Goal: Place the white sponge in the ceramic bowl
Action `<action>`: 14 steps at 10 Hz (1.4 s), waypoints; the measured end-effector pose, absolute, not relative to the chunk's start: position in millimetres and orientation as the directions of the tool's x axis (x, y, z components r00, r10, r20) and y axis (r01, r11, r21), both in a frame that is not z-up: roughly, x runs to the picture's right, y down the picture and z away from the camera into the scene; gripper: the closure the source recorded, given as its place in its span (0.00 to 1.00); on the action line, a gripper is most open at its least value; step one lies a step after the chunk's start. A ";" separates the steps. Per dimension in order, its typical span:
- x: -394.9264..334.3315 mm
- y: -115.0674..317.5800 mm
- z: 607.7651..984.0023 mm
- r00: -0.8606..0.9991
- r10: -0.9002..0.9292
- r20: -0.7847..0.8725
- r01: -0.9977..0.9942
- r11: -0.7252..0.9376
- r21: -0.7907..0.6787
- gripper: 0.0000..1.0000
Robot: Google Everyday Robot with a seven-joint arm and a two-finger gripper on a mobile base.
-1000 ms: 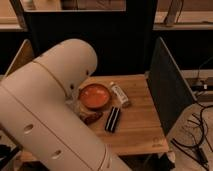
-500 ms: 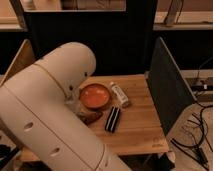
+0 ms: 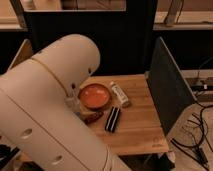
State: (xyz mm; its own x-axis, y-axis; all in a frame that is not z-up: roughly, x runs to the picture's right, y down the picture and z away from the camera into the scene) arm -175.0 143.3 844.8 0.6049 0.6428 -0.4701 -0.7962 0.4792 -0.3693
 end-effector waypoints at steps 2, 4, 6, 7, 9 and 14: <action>-163.3 106.8 826.1 0.585 0.698 -0.413 -0.810 0.485 -0.328 1.00; -148.9 61.2 812.0 0.565 0.745 -0.356 -0.825 0.496 -0.270 1.00; -134.1 12.9 803.9 0.552 0.775 -0.308 -0.834 0.515 -0.198 1.00; -128.4 -8.4 801.7 0.547 0.786 -0.289 -0.837 0.522 -0.164 1.00; -114.2 -38.8 810.2 0.515 0.814 -0.268 -0.856 0.502 -0.121 1.00; -79.2 -38.0 850.3 0.390 0.879 -0.276 -0.915 0.335 -0.225 1.00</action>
